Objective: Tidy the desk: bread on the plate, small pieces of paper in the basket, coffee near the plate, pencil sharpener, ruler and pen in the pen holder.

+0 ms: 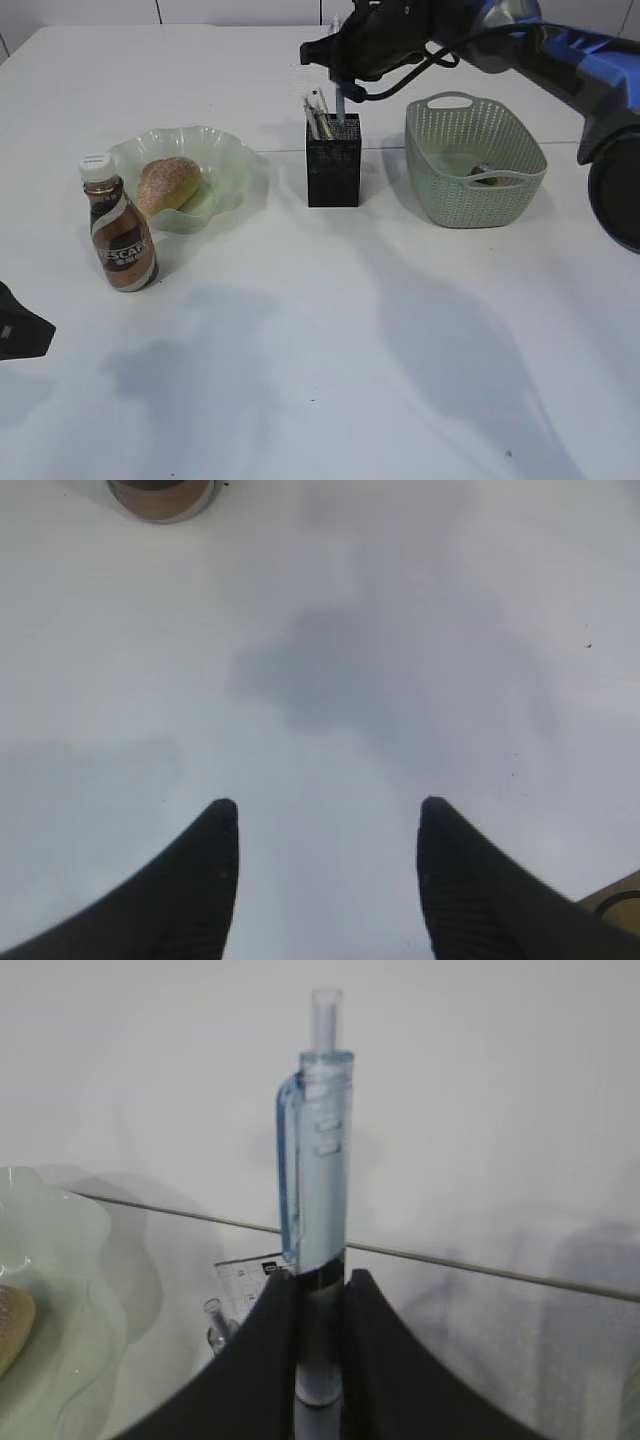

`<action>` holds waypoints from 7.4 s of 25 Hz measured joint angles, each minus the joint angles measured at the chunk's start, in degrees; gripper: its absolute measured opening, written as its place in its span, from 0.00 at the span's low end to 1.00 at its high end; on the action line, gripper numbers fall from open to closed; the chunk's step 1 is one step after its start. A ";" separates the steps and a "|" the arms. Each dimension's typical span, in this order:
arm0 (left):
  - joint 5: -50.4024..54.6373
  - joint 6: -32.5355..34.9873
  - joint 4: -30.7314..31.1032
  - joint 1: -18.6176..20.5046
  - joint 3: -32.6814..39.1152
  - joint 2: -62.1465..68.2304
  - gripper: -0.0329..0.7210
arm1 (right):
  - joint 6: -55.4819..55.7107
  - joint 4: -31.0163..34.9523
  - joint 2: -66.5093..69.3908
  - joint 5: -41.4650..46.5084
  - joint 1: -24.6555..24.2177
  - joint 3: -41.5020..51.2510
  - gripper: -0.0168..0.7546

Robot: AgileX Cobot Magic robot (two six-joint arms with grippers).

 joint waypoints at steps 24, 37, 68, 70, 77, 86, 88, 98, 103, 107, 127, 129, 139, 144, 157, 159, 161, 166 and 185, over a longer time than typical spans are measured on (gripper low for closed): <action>-0.26 0.00 0.00 0.00 0.00 0.00 0.58 | -0.83 1.47 2.79 1.79 -0.10 0.00 0.15; -0.26 0.00 0.45 0.00 0.00 0.00 0.58 | -0.83 2.88 3.36 3.66 -0.10 0.00 0.23; -0.65 0.00 1.91 0.00 0.00 0.00 0.58 | -3.70 4.60 -12.63 8.09 -2.13 0.00 0.37; -0.65 0.00 2.04 0.00 0.00 0.00 0.58 | -4.70 4.68 -15.49 9.69 -2.13 0.00 0.37; -0.65 0.00 2.13 0.00 0.00 0.00 0.58 | -5.70 4.72 -23.02 14.62 -2.13 0.00 0.37; 1.31 0.00 2.25 0.00 0.00 -0.49 0.58 | -6.45 5.60 -36.14 21.85 -2.13 2.91 0.33; 1.63 0.00 2.25 0.00 0.00 -1.23 0.58 | -7.39 5.60 -39.54 22.22 -2.13 5.79 0.33; 2.29 0.00 1.60 0.00 1.96 -8.89 0.58 | -11.37 5.78 -64.77 22.57 -2.13 35.84 0.33; 4.31 0.00 0.73 0.00 4.47 -17.76 0.58 | -14.19 5.78 -81.56 18.36 -2.13 57.33 0.33; 5.97 0.46 0.60 0.00 5.80 -27.46 0.58 | -15.65 5.78 -96.36 13.94 -2.13 73.39 0.33; 13.34 4.36 -1.78 0.00 9.00 -53.11 0.58 | -15.27 1.79 -138.96 17.97 -2.13 111.89 0.33; 13.58 4.36 -1.90 0.00 9.00 -53.11 0.58 | -15.05 1.68 -139.81 20.39 -2.13 111.24 0.33; 25.13 6.50 -2.35 0.00 7.45 -54.32 0.58 | -14.84 2.12 -140.29 29.91 -2.13 110.87 0.33; 26.47 7.77 -0.01 0.00 7.64 -56.72 0.58 | -14.84 2.21 -140.41 30.15 -2.13 110.87 0.33; 26.68 4.16 6.41 0.00 7.64 -57.11 0.58 | -14.84 2.21 -140.41 28.87 -2.13 111.89 0.33; 26.68 4.07 6.41 0.00 7.64 -57.11 0.58 | -14.84 2.21 -140.41 28.87 -2.13 111.89 0.33; 26.68 4.07 6.41 0.00 7.64 -57.11 0.58 | -14.84 2.21 -140.41 28.87 -2.13 111.89 0.33; 26.68 3.94 6.41 0.13 7.64 -57.40 0.58 | -14.84 2.21 -140.41 28.78 -2.13 111.89 0.33; 26.81 3.94 6.54 19.58 7.64 -63.12 0.58 | -14.84 2.21 -144.06 28.44 -17.80 111.89 0.33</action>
